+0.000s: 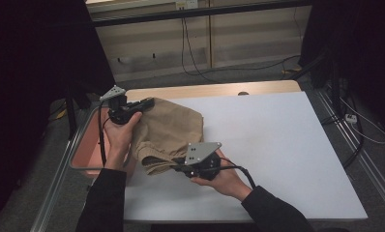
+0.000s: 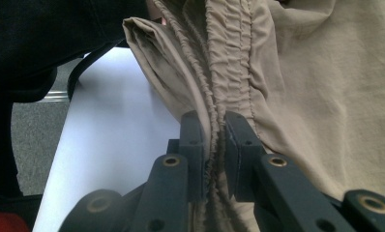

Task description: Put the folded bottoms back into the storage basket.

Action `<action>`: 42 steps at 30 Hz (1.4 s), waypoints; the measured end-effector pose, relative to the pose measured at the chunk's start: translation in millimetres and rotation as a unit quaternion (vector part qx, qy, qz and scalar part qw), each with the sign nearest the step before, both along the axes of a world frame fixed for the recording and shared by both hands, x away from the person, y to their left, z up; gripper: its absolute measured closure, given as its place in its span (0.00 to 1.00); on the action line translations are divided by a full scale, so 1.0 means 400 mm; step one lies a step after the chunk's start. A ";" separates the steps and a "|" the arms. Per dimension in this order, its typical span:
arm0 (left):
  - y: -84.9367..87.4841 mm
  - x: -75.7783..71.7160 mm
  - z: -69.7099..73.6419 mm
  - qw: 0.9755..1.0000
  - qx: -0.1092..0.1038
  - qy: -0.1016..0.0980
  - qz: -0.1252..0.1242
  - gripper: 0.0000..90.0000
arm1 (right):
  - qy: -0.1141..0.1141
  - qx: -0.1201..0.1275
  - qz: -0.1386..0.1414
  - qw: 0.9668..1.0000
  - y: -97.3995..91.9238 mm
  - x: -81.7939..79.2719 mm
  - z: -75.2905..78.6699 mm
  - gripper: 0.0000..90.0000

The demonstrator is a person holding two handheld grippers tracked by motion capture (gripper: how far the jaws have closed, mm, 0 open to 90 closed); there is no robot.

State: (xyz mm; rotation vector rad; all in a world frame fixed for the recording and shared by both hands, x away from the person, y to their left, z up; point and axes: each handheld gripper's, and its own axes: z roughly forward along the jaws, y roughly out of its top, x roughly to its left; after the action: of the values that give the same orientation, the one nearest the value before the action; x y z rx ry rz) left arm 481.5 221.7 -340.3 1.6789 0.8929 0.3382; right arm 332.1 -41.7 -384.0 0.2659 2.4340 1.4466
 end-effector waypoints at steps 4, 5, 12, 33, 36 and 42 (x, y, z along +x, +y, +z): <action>0.019 -0.004 0.012 1.000 0.005 -0.008 0.007 0.95 | -0.004 0.001 0.007 1.000 0.022 0.006 0.010 0.88; 0.025 -0.006 0.015 1.000 0.010 -0.009 0.009 0.95 | -0.006 0.000 0.009 1.000 0.027 0.008 0.012 0.88; 0.063 -0.004 0.034 1.000 0.010 -0.011 0.022 0.95 | -0.008 0.005 0.018 1.000 0.058 0.020 0.021 0.88; 0.123 0.010 0.079 0.998 0.014 -0.018 0.053 0.95 | -0.012 0.025 0.022 0.999 0.127 0.050 0.044 0.88; 0.133 0.010 0.090 0.998 0.014 -0.022 0.058 0.95 | -0.011 0.026 0.021 0.999 0.139 0.057 0.050 0.88; 0.157 0.008 0.109 0.997 0.016 -0.029 0.069 0.95 | -0.015 0.025 0.024 0.999 0.166 0.063 0.071 0.88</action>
State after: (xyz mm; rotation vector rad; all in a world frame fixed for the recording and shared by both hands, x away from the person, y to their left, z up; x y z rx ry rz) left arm 484.7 284.4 -296.8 1.6319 0.9667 0.4935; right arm 357.1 24.7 -355.6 0.1953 2.3989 1.5223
